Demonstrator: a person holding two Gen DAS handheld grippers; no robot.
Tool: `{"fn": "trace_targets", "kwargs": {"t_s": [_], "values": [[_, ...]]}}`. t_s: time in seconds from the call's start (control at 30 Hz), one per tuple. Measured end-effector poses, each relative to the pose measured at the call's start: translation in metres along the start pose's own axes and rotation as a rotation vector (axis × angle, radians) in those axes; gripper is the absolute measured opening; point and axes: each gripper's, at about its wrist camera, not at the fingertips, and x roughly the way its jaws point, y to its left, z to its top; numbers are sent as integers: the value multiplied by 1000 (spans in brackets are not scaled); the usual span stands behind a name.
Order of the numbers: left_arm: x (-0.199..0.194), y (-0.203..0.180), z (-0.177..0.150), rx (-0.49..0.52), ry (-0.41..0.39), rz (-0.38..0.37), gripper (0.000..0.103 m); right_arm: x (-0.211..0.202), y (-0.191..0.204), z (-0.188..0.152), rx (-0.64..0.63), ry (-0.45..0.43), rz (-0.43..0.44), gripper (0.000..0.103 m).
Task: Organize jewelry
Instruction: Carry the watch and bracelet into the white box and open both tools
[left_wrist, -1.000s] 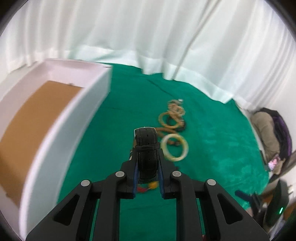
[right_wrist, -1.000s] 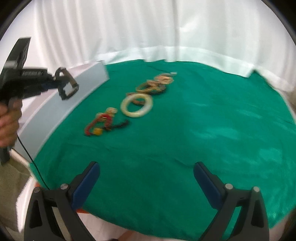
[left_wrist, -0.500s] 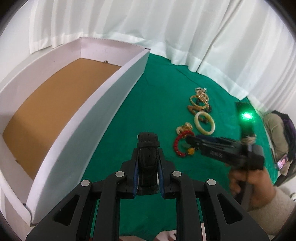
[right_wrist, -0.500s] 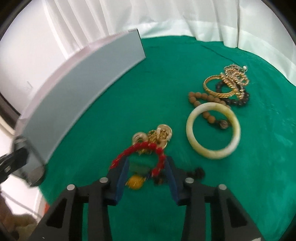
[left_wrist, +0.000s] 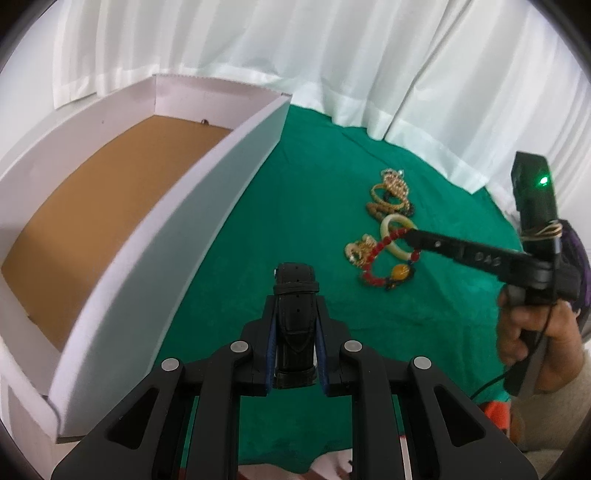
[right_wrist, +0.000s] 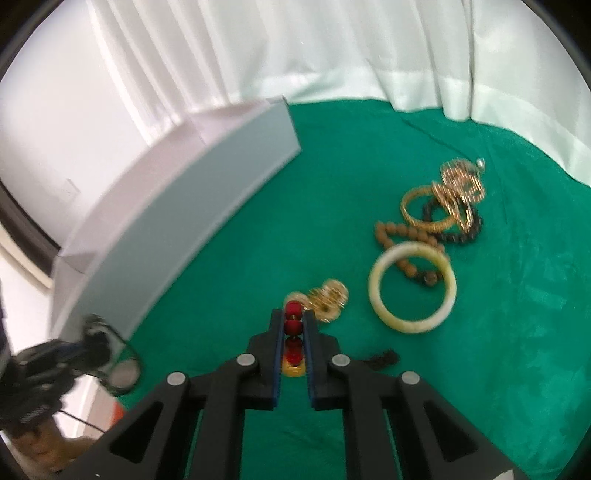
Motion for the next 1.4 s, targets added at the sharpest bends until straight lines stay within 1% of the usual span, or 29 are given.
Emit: {"fn": "trace_targets", "kwargs": {"t_s": [0.1, 0.17, 0.3, 0.37, 0.4, 0.47, 0.5, 0.6, 0.67, 0.73, 0.83, 0.87, 0.9, 0.93, 0.97, 1.0, 1.03, 1.07, 1.1, 1.2, 1.27, 1.3, 1.4], "values": [[-19, 2, 10, -25, -14, -28, 17, -18, 8, 14, -20, -20, 38, 10], [-35, 4, 19, -39, -25, -39, 17, -30, 23, 26, -35, -40, 66, 10], [-82, 23, 43, -76, -94, -6, 17, -42, 52, 56, -62, -66, 163, 10], [-99, 37, 53, -97, -123, 41, 17, -47, 76, 73, -83, -83, 230, 10], [-108, 48, 58, -106, -145, 86, 17, -47, 85, 79, -94, -87, 252, 10], [-113, 65, 62, -120, -161, 177, 17, -44, 111, 96, -118, -95, 314, 10], [-112, 77, 62, -132, -160, 229, 17, -42, 126, 103, -133, -97, 343, 10], [-95, 106, 61, -162, -125, 331, 17, -27, 166, 120, -183, -104, 394, 10], [-81, 120, 57, -177, -98, 362, 17, -11, 191, 128, -203, -93, 408, 10], [-64, 131, 52, -193, -59, 380, 17, 15, 208, 131, -211, -61, 405, 10], [-42, 137, 46, -193, -22, 385, 17, 59, 220, 125, -220, -3, 379, 10], [-36, 137, 45, -193, -17, 384, 19, 71, 221, 121, -222, 13, 368, 10], [-30, 138, 44, -199, -4, 378, 23, 85, 223, 117, -227, 34, 354, 10], [-27, 137, 43, -199, -2, 377, 35, 97, 224, 112, -235, 57, 339, 11], [-24, 136, 44, -194, -4, 386, 44, 106, 225, 109, -242, 73, 310, 12], [-23, 134, 45, -187, -12, 406, 62, 114, 225, 105, -248, 80, 266, 23], [-22, 132, 45, -180, -24, 420, 74, 118, 224, 103, -251, 80, 239, 36], [-25, 130, 45, -170, -35, 424, 77, 120, 221, 101, -248, 79, 231, 57], [-24, 127, 46, -157, -43, 422, 80, 125, 218, 101, -242, 73, 230, 60], [-16, 119, 46, -106, -15, 401, 84, 140, 216, 99, -265, 103, 213, 60], [-8, 114, 43, -81, 27, 409, 84, 140, 220, 100, -328, 82, 179, 60], [-3, 113, 41, -76, 57, 404, 84, 143, 224, 101, -360, 91, 151, 60], [0, 113, 38, -84, 83, 419, 84, 145, 225, 102, -392, 115, 121, 58]]}}
